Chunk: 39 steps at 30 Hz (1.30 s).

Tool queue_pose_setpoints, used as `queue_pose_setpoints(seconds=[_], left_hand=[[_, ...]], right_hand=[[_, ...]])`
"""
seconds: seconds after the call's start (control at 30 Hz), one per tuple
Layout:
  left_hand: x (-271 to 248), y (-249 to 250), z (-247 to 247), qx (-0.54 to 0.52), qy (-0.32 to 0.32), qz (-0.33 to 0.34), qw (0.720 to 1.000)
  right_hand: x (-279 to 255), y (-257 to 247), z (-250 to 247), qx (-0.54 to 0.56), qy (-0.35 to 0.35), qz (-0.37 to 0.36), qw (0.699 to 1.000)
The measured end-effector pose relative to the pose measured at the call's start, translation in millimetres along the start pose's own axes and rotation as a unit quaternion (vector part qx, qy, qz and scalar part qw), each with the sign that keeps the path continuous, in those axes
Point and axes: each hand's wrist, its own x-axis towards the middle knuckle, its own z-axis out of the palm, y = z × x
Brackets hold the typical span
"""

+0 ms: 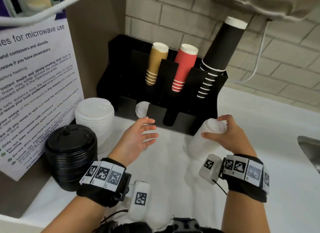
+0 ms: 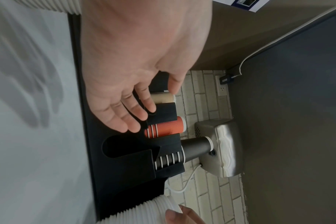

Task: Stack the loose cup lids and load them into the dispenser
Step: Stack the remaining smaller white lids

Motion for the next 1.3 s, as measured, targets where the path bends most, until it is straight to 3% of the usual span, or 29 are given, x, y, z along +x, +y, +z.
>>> queue_pose_setpoints(seconds=[0.23,0.37,0.6,0.77,0.97,1.3], left_hand=[[-1.4,-1.2,4.4,0.005,-0.007,0.005,1.0],[-5.4,-1.3,13.7,0.024,-0.027,0.008,0.999],[-12.4,0.1,29.3,-0.042,-0.13,0.048,0.989],[-11.0,4.1,26.5,-0.058,-0.114,0.059,0.99],[-10.4,3.6,20.3,-0.012,-0.112,0.024,0.993],[-8.8,5.0,16.1,-0.021,-0.08,0.021,0.996]], right_hand=[[1.1,0.8,-2.4,0.024,0.036,-0.021,0.999],[-6.6,-19.4,-7.6,0.066,0.044,-0.082,0.993],[-30.7,-74.1,39.1,0.155,-0.181,-0.222,0.945],[-32.0,-79.6,55.6,0.152,-0.251,-0.241,0.925],[-28.2,-78.3,53.3,0.111,-0.249,-0.256,0.927],[-31.4,-83.0,68.6,0.124,-0.222,-0.278,0.926]])
